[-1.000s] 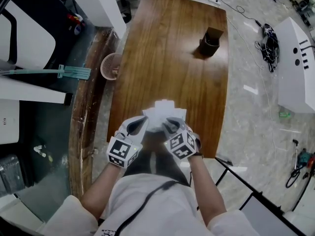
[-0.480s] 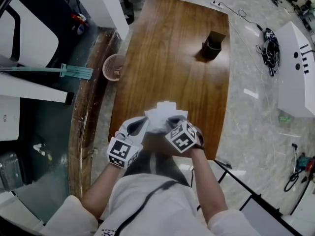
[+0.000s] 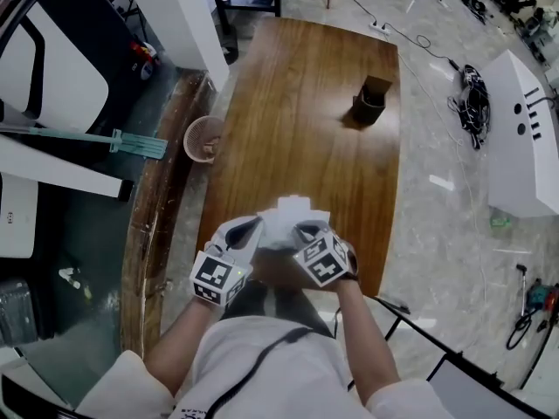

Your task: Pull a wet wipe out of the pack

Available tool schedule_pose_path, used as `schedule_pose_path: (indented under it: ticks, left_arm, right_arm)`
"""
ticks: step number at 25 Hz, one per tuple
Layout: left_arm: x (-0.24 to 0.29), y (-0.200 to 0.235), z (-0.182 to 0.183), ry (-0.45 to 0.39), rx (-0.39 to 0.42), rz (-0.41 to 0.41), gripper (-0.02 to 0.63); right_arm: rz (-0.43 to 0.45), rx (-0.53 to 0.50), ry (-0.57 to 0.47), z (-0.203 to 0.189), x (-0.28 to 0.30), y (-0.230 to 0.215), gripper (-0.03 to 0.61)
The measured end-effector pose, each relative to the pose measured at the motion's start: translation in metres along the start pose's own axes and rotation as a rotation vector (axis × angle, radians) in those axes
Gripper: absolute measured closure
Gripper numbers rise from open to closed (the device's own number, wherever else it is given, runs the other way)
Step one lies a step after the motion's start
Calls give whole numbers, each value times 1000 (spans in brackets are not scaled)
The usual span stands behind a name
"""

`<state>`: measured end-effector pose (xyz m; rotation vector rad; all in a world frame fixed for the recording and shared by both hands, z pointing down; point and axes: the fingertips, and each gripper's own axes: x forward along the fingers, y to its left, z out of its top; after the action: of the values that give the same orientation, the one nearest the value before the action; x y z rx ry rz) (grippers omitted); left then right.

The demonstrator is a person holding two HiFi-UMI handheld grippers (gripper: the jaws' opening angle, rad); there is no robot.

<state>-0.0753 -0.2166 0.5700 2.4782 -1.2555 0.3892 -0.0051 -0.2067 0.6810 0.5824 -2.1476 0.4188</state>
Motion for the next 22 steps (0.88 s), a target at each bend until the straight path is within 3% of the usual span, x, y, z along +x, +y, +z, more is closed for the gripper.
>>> schedule_pose_path:
  ticks: [22]
  left_arm:
    - [-8, -29, 67, -133, 65, -61, 607]
  right_arm:
    - [-141, 201, -377, 43, -101, -4, 558]
